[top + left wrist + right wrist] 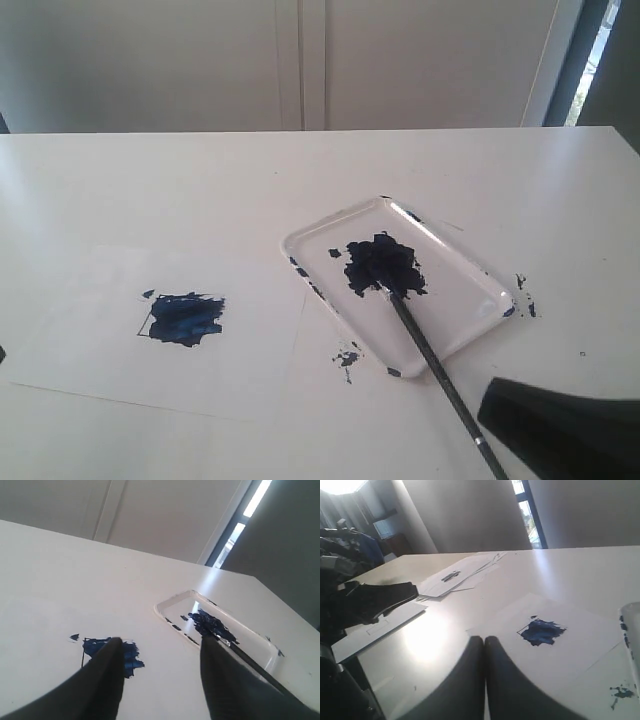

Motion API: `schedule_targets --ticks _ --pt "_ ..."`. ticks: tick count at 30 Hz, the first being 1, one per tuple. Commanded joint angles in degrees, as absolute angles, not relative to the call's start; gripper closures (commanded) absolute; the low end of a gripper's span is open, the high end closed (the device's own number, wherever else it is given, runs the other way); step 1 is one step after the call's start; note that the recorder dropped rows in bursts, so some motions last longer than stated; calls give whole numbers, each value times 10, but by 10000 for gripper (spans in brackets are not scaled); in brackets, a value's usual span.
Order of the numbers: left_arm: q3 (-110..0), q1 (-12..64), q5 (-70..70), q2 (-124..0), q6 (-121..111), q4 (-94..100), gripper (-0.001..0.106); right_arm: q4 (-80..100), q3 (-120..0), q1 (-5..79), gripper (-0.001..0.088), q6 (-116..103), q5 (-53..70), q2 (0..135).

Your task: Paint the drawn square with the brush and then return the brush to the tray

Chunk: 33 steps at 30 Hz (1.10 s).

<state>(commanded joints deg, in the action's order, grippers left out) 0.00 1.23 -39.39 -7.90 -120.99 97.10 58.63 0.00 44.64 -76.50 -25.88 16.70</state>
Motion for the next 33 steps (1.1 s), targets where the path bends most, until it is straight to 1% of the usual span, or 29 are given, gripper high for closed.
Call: schedule_targets --ticks 5,11,28,30,33 --pt "0 12 -406 -79 -1210 974 528 594 0 446 868 -770 -285 143" --pt "0 12 -405 -79 -1210 976 528 606 0 446 868 -767 -267 141" --pt "0 12 -420 -79 -1210 982 528 615 0 446 868 -784 -273 141" --pt "0 12 -420 -79 -1210 982 528 615 0 443 868 -784 -271 128" --pt "0 12 -420 -67 -1210 982 528 615 0 416 868 -784 -271 51"
